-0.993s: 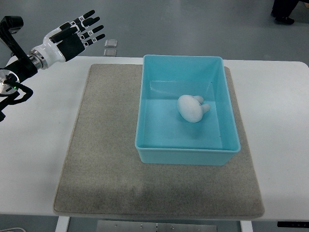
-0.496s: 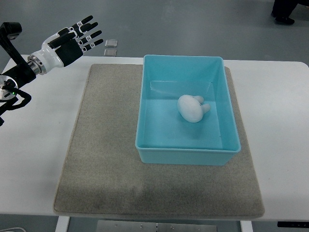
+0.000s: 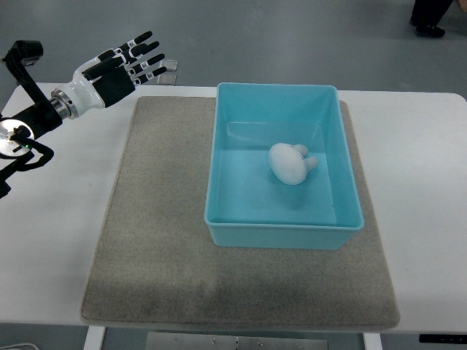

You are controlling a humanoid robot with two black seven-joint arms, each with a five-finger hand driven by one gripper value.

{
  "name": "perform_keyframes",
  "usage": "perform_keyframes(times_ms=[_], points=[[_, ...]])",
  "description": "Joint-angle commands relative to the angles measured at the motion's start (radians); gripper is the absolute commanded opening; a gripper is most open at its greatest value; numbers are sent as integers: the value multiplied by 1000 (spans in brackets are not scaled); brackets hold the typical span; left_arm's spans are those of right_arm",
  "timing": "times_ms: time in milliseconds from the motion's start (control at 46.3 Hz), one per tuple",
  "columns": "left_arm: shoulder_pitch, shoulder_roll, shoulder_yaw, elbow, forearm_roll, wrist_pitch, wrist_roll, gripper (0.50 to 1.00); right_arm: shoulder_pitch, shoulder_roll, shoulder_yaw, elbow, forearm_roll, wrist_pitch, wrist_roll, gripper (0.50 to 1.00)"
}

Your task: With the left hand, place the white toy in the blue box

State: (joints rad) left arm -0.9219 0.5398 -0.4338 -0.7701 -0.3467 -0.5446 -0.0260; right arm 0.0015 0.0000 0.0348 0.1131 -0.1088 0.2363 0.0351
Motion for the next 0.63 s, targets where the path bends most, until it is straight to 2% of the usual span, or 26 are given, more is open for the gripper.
perform_keyframes(times_ms=[0,604], points=[[0,0,1,0,0,0,0,1000,0,0,-1,-3,1,-2,-1,936],[0,0,0,-15,0,2,0,1000,0,0,-6,5,-12,1,-1,936]])
